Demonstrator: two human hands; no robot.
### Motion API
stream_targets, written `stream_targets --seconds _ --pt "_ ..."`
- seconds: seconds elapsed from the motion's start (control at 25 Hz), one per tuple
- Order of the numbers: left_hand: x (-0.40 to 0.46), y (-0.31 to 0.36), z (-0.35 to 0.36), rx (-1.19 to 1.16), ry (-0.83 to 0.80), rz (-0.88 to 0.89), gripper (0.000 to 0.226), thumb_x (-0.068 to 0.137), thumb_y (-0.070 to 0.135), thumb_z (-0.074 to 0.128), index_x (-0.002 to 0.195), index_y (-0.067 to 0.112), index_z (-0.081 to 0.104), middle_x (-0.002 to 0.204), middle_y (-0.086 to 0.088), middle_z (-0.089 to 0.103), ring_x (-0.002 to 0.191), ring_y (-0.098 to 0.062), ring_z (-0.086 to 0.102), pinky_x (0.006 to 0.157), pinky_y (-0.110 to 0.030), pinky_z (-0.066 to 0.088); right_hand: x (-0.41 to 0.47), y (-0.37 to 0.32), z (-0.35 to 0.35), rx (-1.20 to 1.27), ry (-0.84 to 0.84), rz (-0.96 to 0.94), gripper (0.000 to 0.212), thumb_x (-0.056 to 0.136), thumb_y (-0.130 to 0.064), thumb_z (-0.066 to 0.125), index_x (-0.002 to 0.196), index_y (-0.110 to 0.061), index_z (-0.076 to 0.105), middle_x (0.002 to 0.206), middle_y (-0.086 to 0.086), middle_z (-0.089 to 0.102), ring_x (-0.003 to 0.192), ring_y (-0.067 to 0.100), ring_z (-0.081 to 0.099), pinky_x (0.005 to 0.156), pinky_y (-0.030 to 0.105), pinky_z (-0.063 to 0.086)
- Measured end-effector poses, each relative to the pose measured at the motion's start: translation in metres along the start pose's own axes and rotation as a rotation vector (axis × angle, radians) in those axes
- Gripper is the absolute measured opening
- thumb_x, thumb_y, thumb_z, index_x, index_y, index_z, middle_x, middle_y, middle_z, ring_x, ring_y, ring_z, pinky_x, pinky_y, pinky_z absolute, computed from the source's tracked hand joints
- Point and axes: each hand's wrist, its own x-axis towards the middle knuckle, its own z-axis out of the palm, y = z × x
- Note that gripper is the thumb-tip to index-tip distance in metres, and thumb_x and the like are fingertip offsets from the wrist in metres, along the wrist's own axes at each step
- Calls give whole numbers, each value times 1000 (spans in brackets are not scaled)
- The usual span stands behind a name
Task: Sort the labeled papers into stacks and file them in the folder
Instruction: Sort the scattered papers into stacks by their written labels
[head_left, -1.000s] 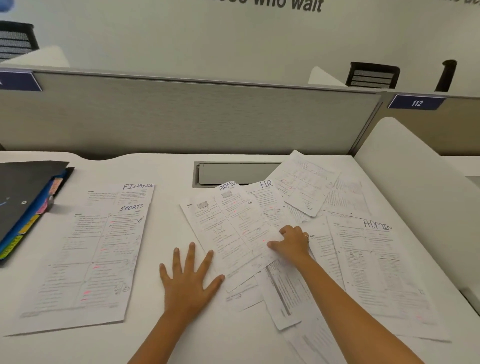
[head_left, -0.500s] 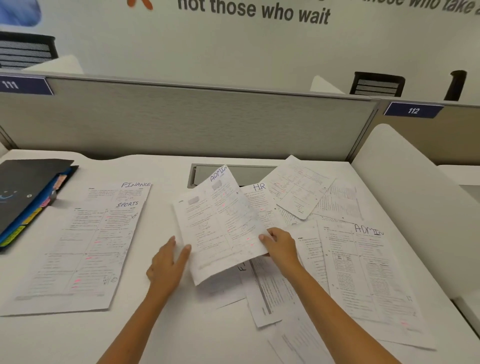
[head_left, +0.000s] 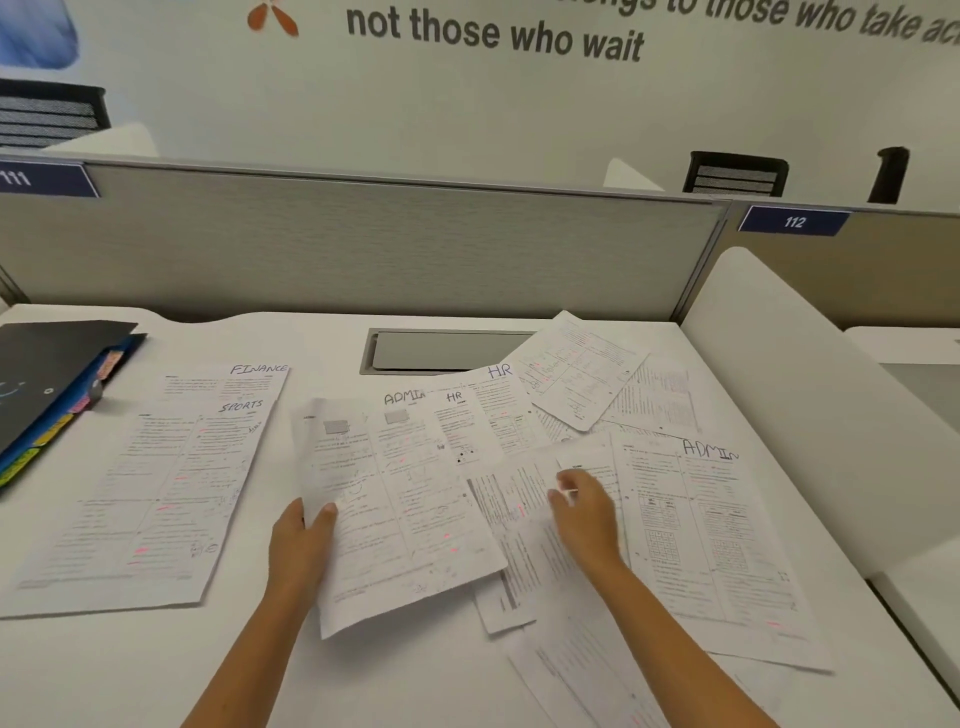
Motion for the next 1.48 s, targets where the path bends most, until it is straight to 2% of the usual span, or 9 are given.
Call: stream_targets --seconds 0.24,0.48,0.6,0.68,0.76,0.96,1.28,1.36,1.48 --pt "-7 5 35 23 -156 58 20 96 23 53 114 15 57 104 -1 66 94 -24 65 74 -34 52 25 54 -43 -554 -87 318 66 83 -36 58 138 -15 28 144 13 26 134 39 25 105 52 30" --pt "-13 -12 42 131 -258 71 21 95 26 55 112 14 59 103 0 69 87 -18 68 67 -29 53 24 57 -43 -684 -106 203 73 84 -21 61 142 -5 19 131 20 42 116 39 48 90 41 48" --pt "-16 -8 41 102 -279 66 18 95 25 55 110 16 59 100 3 69 86 -17 68 64 -27 53 26 59 -48 -788 -42 119 47 88 -11 57 129 -4 36 116 16 56 99 30 60 79 33 53" --pt "-16 -6 40 74 -296 41 17 95 25 54 108 15 60 100 1 70 87 -19 69 68 -31 55 29 45 -61 -733 3 74 9 88 -2 52 95 -7 50 98 12 62 76 22 57 61 27 47" --pt "-14 -6 38 41 -307 12 17 96 26 54 106 15 62 101 -2 71 89 -22 70 75 -38 57 30 24 -65 -676 63 14 27 86 3 48 67 -13 38 81 8 59 66 20 50 50 23 36" --pt "-10 -8 36 -14 -331 -43 21 97 27 51 107 13 63 103 -5 72 92 -25 70 84 -48 56 3 -47 -16 -399 -65 -209 37 83 1 46 56 -16 28 56 -4 35 49 10 32 43 21 19" --pt "-18 -7 37 -21 -319 -24 35 100 41 40 104 19 66 100 -1 73 91 -22 70 84 -44 57 -44 -83 84 -216 -433 -235 31 88 -9 47 59 -14 36 61 -1 42 53 13 38 47 24 32" --pt "-19 -7 36 -44 -345 -4 40 98 51 37 112 27 65 105 6 71 95 -18 69 86 -41 56 -48 -82 91 -123 -510 -210 16 91 -20 50 78 -13 55 77 4 58 66 21 54 61 29 45" --pt "-16 -9 37 11 -308 30 39 91 55 49 100 23 68 95 6 72 87 -16 68 78 -35 56 -48 -77 85 26 -560 -86 40 91 -39 53 119 -10 59 109 7 65 91 23 65 82 35 54"
